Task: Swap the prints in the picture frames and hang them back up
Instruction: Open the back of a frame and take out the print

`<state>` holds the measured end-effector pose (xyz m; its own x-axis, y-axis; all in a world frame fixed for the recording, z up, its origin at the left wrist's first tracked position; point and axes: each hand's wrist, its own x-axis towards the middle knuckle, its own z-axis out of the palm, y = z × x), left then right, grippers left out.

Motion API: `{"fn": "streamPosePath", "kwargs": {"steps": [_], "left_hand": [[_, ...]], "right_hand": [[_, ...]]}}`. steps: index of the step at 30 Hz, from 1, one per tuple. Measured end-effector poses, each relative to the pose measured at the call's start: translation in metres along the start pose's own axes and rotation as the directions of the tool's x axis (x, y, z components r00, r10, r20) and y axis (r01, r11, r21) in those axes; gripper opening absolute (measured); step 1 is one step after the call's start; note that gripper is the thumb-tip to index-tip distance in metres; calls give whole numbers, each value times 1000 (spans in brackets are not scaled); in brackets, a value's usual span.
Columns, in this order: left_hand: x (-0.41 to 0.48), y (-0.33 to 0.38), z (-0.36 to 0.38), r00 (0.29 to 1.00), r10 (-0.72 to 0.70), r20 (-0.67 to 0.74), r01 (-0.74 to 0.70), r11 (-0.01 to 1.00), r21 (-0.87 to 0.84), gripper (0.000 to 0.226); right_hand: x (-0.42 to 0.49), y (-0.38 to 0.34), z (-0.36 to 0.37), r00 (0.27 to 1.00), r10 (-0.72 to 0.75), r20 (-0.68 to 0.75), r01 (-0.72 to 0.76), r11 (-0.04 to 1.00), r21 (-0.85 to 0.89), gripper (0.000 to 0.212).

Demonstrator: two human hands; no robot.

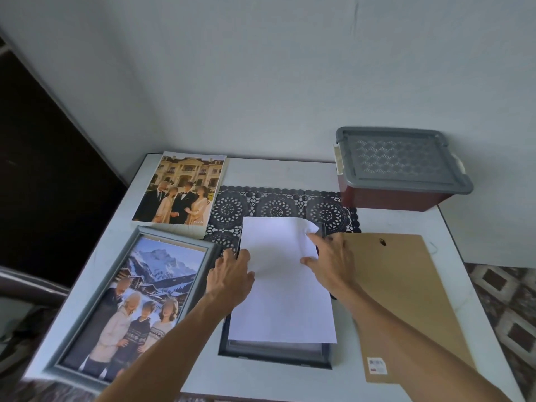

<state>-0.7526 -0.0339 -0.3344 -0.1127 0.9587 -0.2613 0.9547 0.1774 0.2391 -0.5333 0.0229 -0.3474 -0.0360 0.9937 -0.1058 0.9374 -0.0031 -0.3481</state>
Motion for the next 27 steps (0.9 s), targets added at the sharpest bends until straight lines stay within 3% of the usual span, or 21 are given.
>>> {"fn": "streamPosePath", "kwargs": {"steps": [2, 4, 6, 8, 11, 13, 18, 21, 24, 27], "left_hand": [[1, 1, -1, 1000, -11, 5, 11, 1000, -2, 36], [1, 3, -2, 1000, -23, 16, 24, 1000, -10, 36], [1, 4, -3, 999, -38, 26, 39, 999, -20, 37], [0, 5, -3, 999, -40, 15, 40, 999, -15, 40], [-1, 7, -6, 998, -60, -15, 59, 997, -51, 47], [2, 7, -10, 996, -86, -24, 82, 988, -129, 46], [2, 9, -24, 967, -222, -121, 152, 894, -422, 43], [2, 13, -32, 932, -345, -106, 197, 732, -652, 61], [0, 19, -48, 879, -476, -23, 180, 377, -909, 90], [0, 21, -61, 936, -305, 177, 172, -43, -984, 55]], "right_hand": [[-2, -5, -4, 999, -47, -8, 47, 993, 111, 67], [-2, -9, -11, 999, -15, 38, 0, 938, 347, 72], [1, -12, -18, 986, 99, 132, -157, 804, 573, 84], [6, -12, -24, 962, 194, 192, -273, 666, 694, 88], [15, -10, -36, 942, 221, 252, -334, 545, 769, 39], [17, -12, -49, 939, 206, 275, -343, 494, 799, 21], [26, -26, -80, 936, 154, 316, -346, 243, 906, 19], [33, -35, -92, 941, 110, 318, -324, 31, 946, 19], [41, -47, -97, 941, 111, 320, -296, -185, 937, 24], [43, -60, -96, 920, 143, 364, -315, -278, 907, 25]]}}
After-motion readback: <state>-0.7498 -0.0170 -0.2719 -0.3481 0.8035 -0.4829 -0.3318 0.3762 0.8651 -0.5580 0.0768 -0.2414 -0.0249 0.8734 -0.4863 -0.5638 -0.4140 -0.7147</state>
